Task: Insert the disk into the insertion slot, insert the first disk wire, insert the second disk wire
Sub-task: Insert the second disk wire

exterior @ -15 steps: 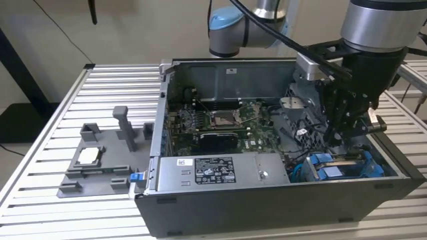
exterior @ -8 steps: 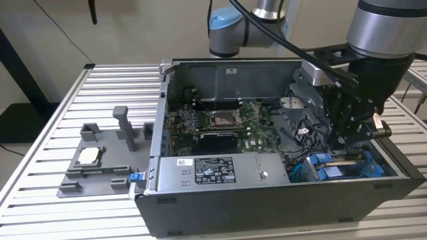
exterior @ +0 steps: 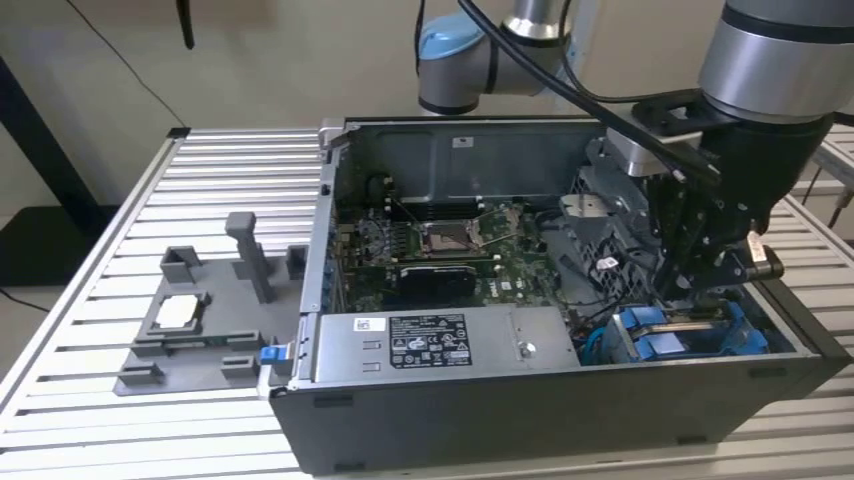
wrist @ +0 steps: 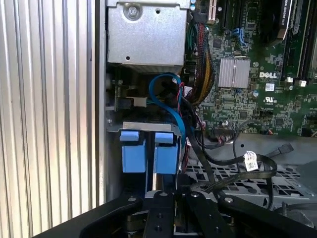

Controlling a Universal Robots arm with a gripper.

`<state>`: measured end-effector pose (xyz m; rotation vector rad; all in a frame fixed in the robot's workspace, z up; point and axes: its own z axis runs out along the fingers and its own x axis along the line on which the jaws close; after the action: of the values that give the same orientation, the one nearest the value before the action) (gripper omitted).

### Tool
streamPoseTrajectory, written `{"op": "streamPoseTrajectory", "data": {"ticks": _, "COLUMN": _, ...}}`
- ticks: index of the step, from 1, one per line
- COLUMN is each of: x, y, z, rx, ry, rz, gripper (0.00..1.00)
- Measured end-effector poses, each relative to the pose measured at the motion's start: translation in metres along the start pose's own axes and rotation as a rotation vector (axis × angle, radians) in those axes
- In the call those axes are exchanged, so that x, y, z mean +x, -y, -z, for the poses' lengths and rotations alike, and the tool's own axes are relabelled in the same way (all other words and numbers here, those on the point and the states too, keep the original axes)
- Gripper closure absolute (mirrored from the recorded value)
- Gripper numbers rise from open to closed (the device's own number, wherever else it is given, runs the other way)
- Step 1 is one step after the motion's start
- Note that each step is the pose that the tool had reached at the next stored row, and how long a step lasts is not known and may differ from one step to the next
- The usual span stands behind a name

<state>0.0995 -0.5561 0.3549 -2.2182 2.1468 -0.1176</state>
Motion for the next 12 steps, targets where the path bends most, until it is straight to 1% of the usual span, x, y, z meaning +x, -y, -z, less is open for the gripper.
{"op": "streamPoseTrajectory", "data": {"ticks": 3, "x": 0.0017, "y": 0.0006, "z": -0.0001, "rx": -0.0053, "ry": 0.0068, "rz": -0.001, "gripper": 0.84}}
{"op": "streamPoseTrajectory", "data": {"ticks": 4, "x": 0.0021, "y": 0.0012, "z": -0.0002, "rx": -0.0083, "ry": 0.0097, "rz": -0.001, "gripper": 0.84}}
{"op": "streamPoseTrajectory", "data": {"ticks": 5, "x": 0.0026, "y": 0.0022, "z": -0.0003, "rx": -0.0132, "ry": 0.0117, "rz": -0.001, "gripper": 0.84}}
{"op": "streamPoseTrajectory", "data": {"ticks": 6, "x": 0.0030, "y": 0.0034, "z": -0.0005, "rx": -0.0196, "ry": 0.0128, "rz": -0.001, "gripper": 0.84}}
{"op": "streamPoseTrajectory", "data": {"ticks": 10, "x": 0.0050, "y": 0.0116, "z": -0.0014, "rx": -0.0481, "ry": 0.0171, "rz": -0.001, "gripper": 0.84}}
{"op": "streamPoseTrajectory", "data": {"ticks": 11, "x": 0.0056, "y": 0.0134, "z": -0.0017, "rx": -0.0540, "ry": 0.0179, "rz": -0.001, "gripper": 0.84}}
{"op": "streamPoseTrajectory", "data": {"ticks": 12, "x": 0.0061, "y": 0.0149, "z": -0.0019, "rx": -0.0581, "ry": 0.0184, "rz": -0.001, "gripper": 0.84}}
